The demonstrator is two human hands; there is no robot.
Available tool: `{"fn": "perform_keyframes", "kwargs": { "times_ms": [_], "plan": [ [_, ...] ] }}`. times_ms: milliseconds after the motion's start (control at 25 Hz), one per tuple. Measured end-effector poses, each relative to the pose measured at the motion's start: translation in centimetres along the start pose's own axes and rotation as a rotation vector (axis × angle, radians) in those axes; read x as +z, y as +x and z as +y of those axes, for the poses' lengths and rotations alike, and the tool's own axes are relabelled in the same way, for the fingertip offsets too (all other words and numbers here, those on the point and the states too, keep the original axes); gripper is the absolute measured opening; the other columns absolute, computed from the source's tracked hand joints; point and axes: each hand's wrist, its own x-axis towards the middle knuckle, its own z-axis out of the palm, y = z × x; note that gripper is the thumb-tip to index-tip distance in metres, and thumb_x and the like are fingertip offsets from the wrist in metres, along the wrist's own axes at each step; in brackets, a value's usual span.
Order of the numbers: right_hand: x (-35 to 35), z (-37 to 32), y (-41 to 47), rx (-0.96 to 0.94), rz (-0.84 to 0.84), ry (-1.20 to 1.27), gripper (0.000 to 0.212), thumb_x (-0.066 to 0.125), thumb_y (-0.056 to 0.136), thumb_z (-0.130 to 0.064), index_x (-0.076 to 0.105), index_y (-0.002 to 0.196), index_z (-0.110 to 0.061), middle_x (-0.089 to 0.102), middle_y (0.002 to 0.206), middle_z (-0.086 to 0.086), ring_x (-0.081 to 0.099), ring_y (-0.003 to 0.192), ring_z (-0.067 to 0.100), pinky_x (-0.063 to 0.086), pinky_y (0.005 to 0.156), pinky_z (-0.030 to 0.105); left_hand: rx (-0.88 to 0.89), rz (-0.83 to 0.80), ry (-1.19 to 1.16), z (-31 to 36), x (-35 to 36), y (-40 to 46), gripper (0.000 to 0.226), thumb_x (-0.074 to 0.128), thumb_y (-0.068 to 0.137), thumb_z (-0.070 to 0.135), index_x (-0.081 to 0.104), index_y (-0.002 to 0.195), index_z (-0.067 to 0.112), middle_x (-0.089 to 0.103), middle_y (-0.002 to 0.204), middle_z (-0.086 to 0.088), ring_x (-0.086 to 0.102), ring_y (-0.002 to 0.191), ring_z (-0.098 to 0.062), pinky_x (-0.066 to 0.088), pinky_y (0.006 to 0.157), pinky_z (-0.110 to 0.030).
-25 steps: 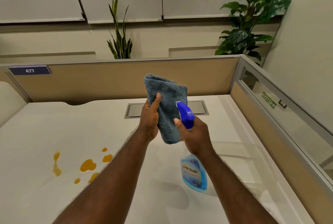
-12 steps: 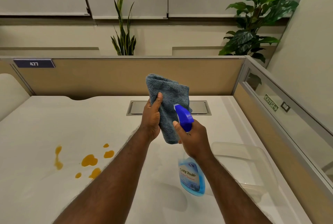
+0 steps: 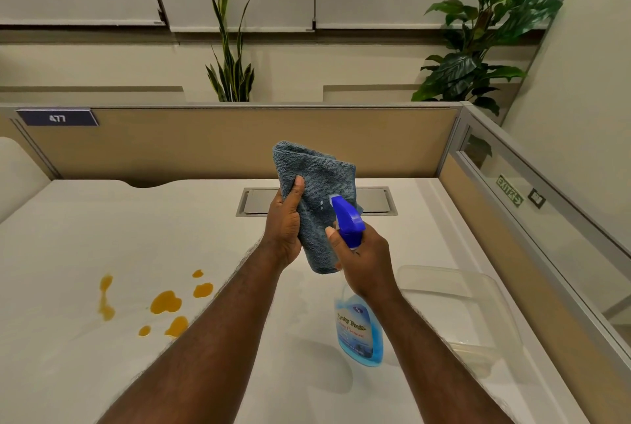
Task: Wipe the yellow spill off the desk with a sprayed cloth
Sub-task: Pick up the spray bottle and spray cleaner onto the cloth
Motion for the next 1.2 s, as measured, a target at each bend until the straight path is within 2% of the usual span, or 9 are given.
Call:
{"fn": "perform_keyframes", "kwargs": {
  "times_ms": [80, 280, 440, 520, 600, 720, 840, 960, 1200],
  "plan": [
    [0.1, 0.1, -0.1, -0.008, 0.007, 0.000, 0.017, 0.064, 0.084, -0.045, 0.052, 0.084, -0.033, 0.062, 0.075, 0.004, 0.061, 0.071, 0.027, 0.058, 0.066, 0.049, -0.005, 0.003, 0.001, -0.1, -0.1, 0.0, 0.034, 0.053, 0.094, 0.034, 0.061, 0.121, 0.015, 0.071, 0.114, -0.007, 0.068, 0.103, -0.025, 0.058, 0.081, -0.040],
    [0.3, 0.3, 0.1, 0.024, -0.019, 0.014, 0.037, 0.055, 0.073, -0.066, 0.057, 0.084, -0.030, 0.064, 0.074, 0.006, 0.063, 0.070, 0.029, 0.058, 0.064, 0.050, -0.004, 0.001, -0.004, -0.3, -0.2, -0.2, 0.039, 0.052, 0.094, 0.034, 0.057, 0.127, 0.012, 0.069, 0.119, -0.010, 0.068, 0.104, -0.026, 0.058, 0.082, -0.040],
    [0.1, 0.5, -0.6, 0.001, 0.039, 0.010, 0.025, 0.060, 0.080, -0.055, 0.055, 0.085, -0.031, 0.062, 0.074, 0.005, 0.062, 0.070, 0.027, 0.058, 0.063, 0.050, -0.026, 0.041, 0.002, -0.2, -0.6, -0.5, 0.040, 0.054, 0.093, 0.038, 0.060, 0.124, 0.014, 0.070, 0.117, -0.008, 0.067, 0.107, -0.027, 0.056, 0.086, -0.043],
    [-0.1, 0.6, -1.1, 0.015, 0.105, 0.019, 0.031, 0.060, 0.081, -0.053, 0.058, 0.087, -0.023, 0.063, 0.074, 0.004, 0.062, 0.069, 0.026, 0.058, 0.062, 0.049, -0.008, 0.056, -0.001, 0.1, -0.5, -1.1, 0.032, 0.053, 0.094, 0.037, 0.063, 0.115, 0.016, 0.073, 0.110, -0.006, 0.069, 0.102, -0.025, 0.057, 0.085, -0.045],
    [-0.1, 0.7, -1.6, 0.036, 0.172, 0.024, 0.026, 0.060, 0.084, -0.050, 0.058, 0.084, -0.025, 0.062, 0.070, -0.003, 0.062, 0.067, 0.021, 0.059, 0.062, 0.043, 0.027, 0.068, -0.024, 0.6, -0.7, -1.6, 0.023, 0.051, 0.096, 0.034, 0.064, 0.107, 0.019, 0.072, 0.110, -0.005, 0.069, 0.099, -0.022, 0.056, 0.088, -0.046],
    [0.2, 1.1, -2.5, 0.033, 0.257, 0.003, 0.016, 0.065, 0.088, -0.035, 0.053, 0.083, -0.026, 0.056, 0.067, -0.009, 0.054, 0.060, 0.014, 0.049, 0.059, 0.026, 0.029, 0.108, -0.056, 0.6, -1.9, -1.9, 0.026, 0.048, 0.097, 0.037, 0.062, 0.111, 0.021, 0.065, 0.125, -0.010, 0.064, 0.111, -0.025, 0.052, 0.093, -0.048],
    [1.1, 2.4, -3.3, 0.032, 0.323, -0.008, 0.017, 0.066, 0.088, -0.034, 0.054, 0.085, -0.022, 0.057, 0.067, -0.002, 0.049, 0.058, 0.018, 0.046, 0.057, 0.026, 0.049, 0.155, -0.083, 0.1, -4.0, -2.2, 0.033, 0.049, 0.096, 0.039, 0.058, 0.121, 0.019, 0.065, 0.126, -0.009, 0.063, 0.113, -0.026, 0.052, 0.092, -0.047],
    [1.8, 3.4, -3.5, 0.051, 0.356, -0.001, 0.020, 0.066, 0.087, -0.035, 0.058, 0.090, -0.016, 0.055, 0.067, -0.005, 0.046, 0.055, 0.015, 0.045, 0.057, 0.021, 0.047, 0.184, -0.081, -0.2, -5.6, -3.3, 0.027, 0.049, 0.096, 0.038, 0.061, 0.114, 0.021, 0.068, 0.119, -0.004, 0.066, 0.108, -0.022, 0.054, 0.088, -0.044],
    [2.6, 4.0, -3.1, 0.032, 0.355, -0.024, 0.025, 0.063, 0.088, -0.039, 0.059, 0.098, -0.017, 0.058, 0.073, -0.005, 0.058, 0.062, 0.023, 0.057, 0.063, 0.038, 0.006, 0.244, -0.066, -1.1, -8.0, -5.3, 0.029, 0.051, 0.094, 0.040, 0.062, 0.113, 0.021, 0.070, 0.114, -0.003, 0.066, 0.106, -0.022, 0.053, 0.086, -0.043]
  ]
}}
